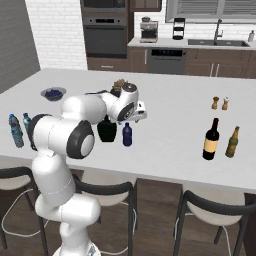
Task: Move the plastic bottles in the middle to the plastics group, and the glass bottles in the middle to the glass group.
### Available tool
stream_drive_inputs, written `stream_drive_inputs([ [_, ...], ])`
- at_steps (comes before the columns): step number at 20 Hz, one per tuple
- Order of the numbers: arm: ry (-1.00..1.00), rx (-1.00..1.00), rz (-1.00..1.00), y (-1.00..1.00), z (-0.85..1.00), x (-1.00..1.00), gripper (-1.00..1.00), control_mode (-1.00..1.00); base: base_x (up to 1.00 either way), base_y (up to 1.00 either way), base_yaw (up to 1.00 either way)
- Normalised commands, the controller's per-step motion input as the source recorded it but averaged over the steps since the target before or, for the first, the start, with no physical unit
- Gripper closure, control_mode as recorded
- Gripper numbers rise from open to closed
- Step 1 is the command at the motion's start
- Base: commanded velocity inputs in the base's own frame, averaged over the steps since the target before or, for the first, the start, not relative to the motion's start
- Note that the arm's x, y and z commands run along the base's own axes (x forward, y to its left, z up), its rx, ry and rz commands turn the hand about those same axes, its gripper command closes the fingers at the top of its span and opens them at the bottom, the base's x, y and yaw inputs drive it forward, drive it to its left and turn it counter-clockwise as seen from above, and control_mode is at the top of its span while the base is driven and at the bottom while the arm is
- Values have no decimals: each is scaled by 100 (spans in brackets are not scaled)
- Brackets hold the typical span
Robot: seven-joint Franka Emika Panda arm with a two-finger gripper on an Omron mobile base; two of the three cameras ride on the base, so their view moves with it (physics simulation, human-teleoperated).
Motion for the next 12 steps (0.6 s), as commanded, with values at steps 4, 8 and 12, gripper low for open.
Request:
stream_drive_inputs([
  [4, 0, 0, 7, 0, -22, 14, -100, -100, 0, 0, 0],
  [8, 0, 0, 9, 0, -25, 8, -100, -100, 0, 0, 0],
  [12, 0, 0, 12, 0, -23, 5, -100, -100, 0, 0, 0],
])
